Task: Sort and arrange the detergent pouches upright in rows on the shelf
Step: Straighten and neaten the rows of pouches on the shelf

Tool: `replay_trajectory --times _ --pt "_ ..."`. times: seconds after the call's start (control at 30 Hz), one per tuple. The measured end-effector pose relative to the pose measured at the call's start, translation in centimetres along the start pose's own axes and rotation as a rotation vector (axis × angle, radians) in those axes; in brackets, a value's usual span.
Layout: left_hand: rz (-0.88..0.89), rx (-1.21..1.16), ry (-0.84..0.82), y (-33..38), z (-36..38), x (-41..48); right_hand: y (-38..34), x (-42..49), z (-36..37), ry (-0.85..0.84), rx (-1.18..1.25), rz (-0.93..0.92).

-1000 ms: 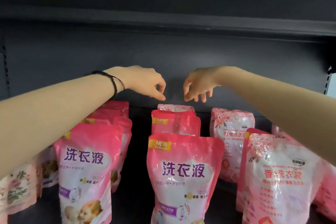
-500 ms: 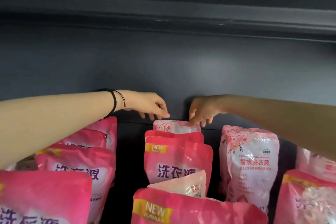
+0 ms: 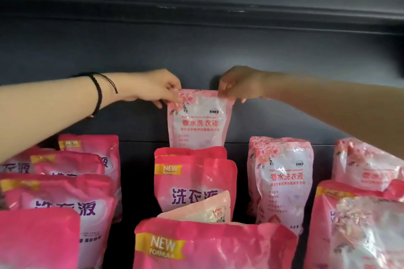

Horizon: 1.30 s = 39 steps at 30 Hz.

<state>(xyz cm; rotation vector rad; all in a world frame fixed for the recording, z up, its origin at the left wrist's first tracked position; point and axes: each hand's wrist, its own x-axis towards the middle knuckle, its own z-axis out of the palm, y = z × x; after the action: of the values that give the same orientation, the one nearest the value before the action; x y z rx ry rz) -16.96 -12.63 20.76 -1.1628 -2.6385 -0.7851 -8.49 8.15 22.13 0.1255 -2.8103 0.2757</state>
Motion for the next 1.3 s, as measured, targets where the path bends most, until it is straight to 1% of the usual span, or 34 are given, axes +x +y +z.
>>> replay_trajectory --times 0.13,0.27,0.33,0.43,0.53,0.67,0.77,0.9,1.0,1.17,1.3 --pt "0.089 -0.21 0.252 2.5 -1.1 0.1 0.5 -0.9 -2.3 0.378 0.255 0.029" --pt "0.17 -0.306 0.423 5.3 -0.6 0.1 1.2 -2.0 -3.3 0.664 0.361 0.017" --pt "0.193 -0.325 0.477 7.0 -0.3 0.2 1.7 -2.7 -4.2 0.76 0.391 -0.003" --pt "0.201 -0.363 0.508 9.9 0.5 0.2 3.0 -4.4 -5.6 0.81 0.448 -0.016" --pt "0.189 -0.404 0.469 12.6 1.7 -0.1 5.0 -6.3 -6.6 0.773 0.473 -0.005" --pt "0.148 -0.428 0.381 15.2 4.3 -0.5 8.4 -9.1 -6.9 0.644 0.56 0.002" --pt "0.091 -0.428 0.29 16.4 6.4 -0.9 11.0 -10.9 -6.1 0.517 0.607 0.016" --pt "0.003 -0.37 0.115 16.8 9.0 -1.7 13.4 -13.3 -4.7 0.302 0.635 0.007" --pt "-0.059 -0.302 0.012 16.8 10.5 -2.1 14.5 -14.5 -3.9 0.168 0.608 0.008" --pt "-0.105 -0.215 -0.145 16.6 12.5 -2.4 15.6 -15.5 -2.7 -0.035 0.466 0.039" --pt "-0.095 -0.102 -0.194 16.4 13.8 -2.2 16.3 -15.8 -2.1 -0.109 0.357 0.047"
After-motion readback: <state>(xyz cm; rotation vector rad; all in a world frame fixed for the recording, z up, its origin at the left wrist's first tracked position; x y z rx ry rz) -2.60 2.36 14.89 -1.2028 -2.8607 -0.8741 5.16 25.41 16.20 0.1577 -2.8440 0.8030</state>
